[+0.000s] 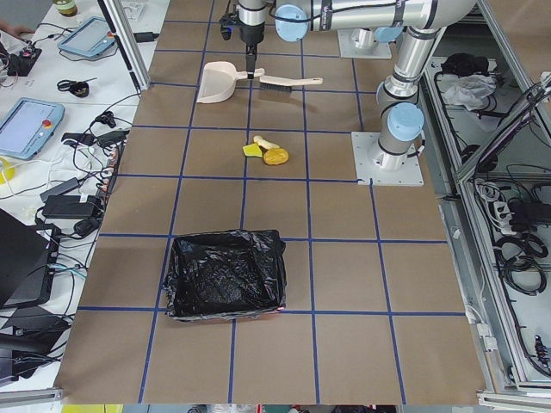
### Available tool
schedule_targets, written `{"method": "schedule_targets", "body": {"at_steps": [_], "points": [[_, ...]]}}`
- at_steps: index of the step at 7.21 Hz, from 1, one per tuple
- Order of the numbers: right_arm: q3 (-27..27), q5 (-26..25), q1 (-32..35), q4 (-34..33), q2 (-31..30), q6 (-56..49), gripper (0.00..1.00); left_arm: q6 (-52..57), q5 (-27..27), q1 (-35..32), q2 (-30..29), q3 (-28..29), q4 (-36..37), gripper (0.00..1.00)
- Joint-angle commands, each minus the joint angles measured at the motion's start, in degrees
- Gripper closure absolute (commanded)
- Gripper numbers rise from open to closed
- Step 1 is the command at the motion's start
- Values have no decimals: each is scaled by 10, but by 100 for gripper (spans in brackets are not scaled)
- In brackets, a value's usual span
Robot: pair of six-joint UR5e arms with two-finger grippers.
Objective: Sweep and dump trash in nearest bin
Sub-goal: 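Reach the left gripper to the dustpan handle while the right gripper reaches the brush handle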
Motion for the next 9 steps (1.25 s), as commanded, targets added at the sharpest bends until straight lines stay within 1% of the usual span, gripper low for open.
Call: {"method": "schedule_targets", "body": {"at_steps": [1, 2, 3, 4, 5, 6, 7, 8, 9], "points": [[10, -2, 12, -8, 0, 14, 0, -34, -27, -16, -48, 9, 69, 0], [11, -1, 12, -8, 0, 15, 1, -34, -28, -39, -68, 17, 79, 0], [13, 4, 14, -8, 0, 40, 1, -34, -25, -62, -91, 29, 110, 0], [28, 1, 14, -15, -2, 48, 1, -60, -28, -80, -112, 35, 118, 0], [36, 1, 14, -22, -10, 50, 1, -84, -29, -113, -129, 36, 125, 0], [44, 4, 16, -24, -11, 57, 1, -85, -29, -144, -149, 36, 132, 0], [64, 4, 35, -44, -12, 80, 2, -106, -29, -161, -167, 35, 146, 0], [101, 0, 68, -107, -10, 120, 2, -146, -30, -170, -183, 34, 166, 0], [148, 0, 92, -179, -6, 163, 1, -154, -29, -184, -201, 34, 184, 0]]}}
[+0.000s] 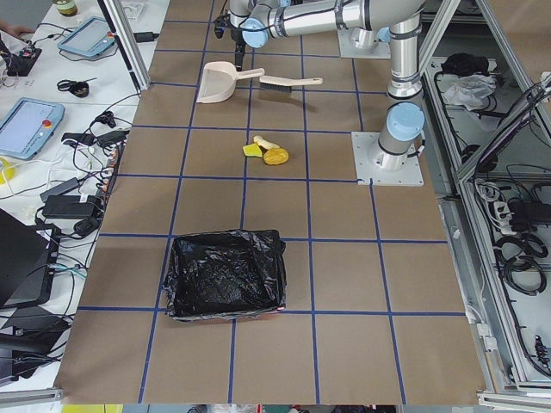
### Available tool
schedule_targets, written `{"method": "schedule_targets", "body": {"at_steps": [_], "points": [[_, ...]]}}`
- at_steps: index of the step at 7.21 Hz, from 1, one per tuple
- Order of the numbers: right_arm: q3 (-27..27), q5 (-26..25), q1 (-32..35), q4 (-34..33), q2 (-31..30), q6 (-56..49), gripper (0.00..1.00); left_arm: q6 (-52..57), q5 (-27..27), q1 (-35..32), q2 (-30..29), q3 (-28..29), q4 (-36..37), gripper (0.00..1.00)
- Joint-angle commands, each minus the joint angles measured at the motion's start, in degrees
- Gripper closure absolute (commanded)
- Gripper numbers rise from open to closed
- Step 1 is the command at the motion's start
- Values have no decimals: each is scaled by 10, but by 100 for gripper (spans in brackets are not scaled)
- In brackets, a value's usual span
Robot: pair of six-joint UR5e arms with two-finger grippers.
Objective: Sweep and dump trash in nearest bin
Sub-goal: 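Reach the left gripper to the dustpan handle while the right gripper reaches the brush handle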
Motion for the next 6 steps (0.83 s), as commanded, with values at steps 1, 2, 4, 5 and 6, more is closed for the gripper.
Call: {"method": "schedule_targets", "body": {"at_steps": [1, 2, 4, 5, 6], "points": [[102, -1, 47, -159, 10, 80, 1, -26, 1, -31, -40, 0, 29, 0], [152, 8, 61, -259, 35, 133, 1, -50, 1, -46, -53, 0, 29, 0], [170, 7, 128, -325, 98, 210, 1, -42, 3, -55, -64, -6, 27, 0], [160, -3, 141, -332, 122, 221, 1, -32, 3, -55, -66, -6, 21, 2], [159, -1, 142, -332, 125, 221, 2, -28, 2, -55, -72, -8, 18, 2]]}}
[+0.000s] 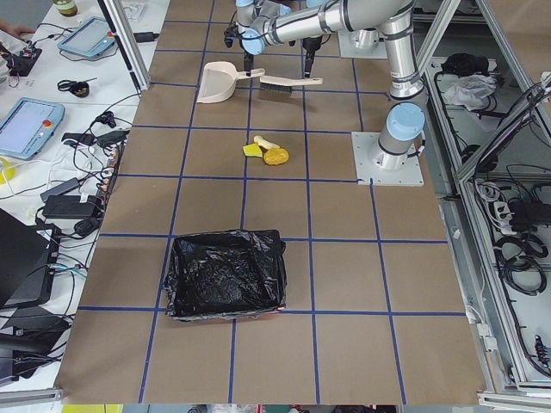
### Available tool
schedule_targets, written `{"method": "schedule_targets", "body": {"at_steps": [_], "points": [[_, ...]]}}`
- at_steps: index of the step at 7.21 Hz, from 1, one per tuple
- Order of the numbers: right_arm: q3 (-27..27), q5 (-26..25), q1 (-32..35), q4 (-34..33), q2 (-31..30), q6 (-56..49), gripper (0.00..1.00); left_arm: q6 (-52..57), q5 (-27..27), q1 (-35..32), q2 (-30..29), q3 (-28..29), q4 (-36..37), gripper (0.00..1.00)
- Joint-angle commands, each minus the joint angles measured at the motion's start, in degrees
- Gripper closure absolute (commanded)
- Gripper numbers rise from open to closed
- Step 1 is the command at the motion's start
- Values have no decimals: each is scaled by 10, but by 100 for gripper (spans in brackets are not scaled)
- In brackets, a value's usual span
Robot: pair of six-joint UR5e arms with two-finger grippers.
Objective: Sweep and dump trash in nearest bin
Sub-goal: 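Grasp the dustpan handle with the left gripper while the right gripper grasps the brush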
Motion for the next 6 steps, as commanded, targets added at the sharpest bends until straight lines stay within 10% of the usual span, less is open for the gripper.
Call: {"method": "schedule_targets", "body": {"at_steps": [1, 2, 4, 6], "points": [[-4, 6, 11, -8, 17, 8, 6, 8, -1, 0, -11, -3, -5, 11], [-4, 7, 11, -7, 17, 5, 11, 6, -2, 0, -11, -3, -5, 26], [-5, 7, 11, -6, 17, 3, 34, 7, -2, -1, -12, -3, -26, 100], [-5, 7, 10, -5, 18, 3, 61, 8, 0, 0, -6, 5, -40, 100]]}}
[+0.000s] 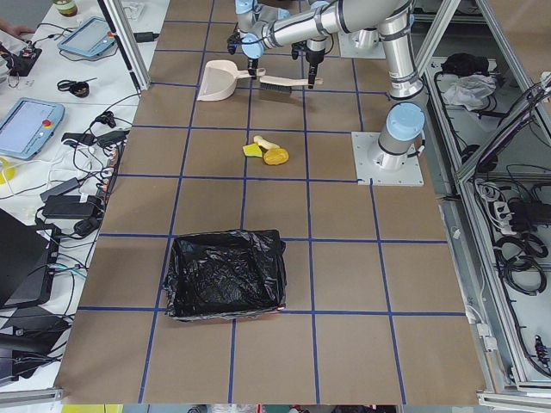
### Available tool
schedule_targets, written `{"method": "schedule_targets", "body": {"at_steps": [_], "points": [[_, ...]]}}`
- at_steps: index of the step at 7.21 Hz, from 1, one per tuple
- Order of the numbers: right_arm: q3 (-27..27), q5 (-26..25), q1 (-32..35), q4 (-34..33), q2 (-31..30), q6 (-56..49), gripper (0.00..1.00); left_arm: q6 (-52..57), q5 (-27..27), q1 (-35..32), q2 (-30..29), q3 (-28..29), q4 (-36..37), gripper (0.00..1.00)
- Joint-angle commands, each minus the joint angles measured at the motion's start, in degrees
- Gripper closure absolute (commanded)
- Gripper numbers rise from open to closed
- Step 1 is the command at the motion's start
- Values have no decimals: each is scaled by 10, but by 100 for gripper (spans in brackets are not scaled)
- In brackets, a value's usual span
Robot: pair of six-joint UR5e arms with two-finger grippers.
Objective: Sweep and dump trash in nearest bin
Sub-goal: 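Grasp the dustpan handle with the left gripper while the right gripper grasps the brush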
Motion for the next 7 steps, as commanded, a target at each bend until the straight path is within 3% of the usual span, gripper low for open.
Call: {"method": "schedule_targets", "body": {"at_steps": [1, 2, 3, 7], "points": [[-2, 0, -1, 2, 1, -1, 77, 22, 7, 2, 14, 11, -11, 100], [-2, 0, -1, 3, 1, -3, 98, 60, 12, 13, 24, 31, -26, 100], [-3, 0, -1, 3, 1, -5, 100, 97, 60, 31, 32, 53, -36, 100], [-40, -10, -1, 12, -1, -8, 100, 340, 66, 217, 103, 66, -84, 100]]}}
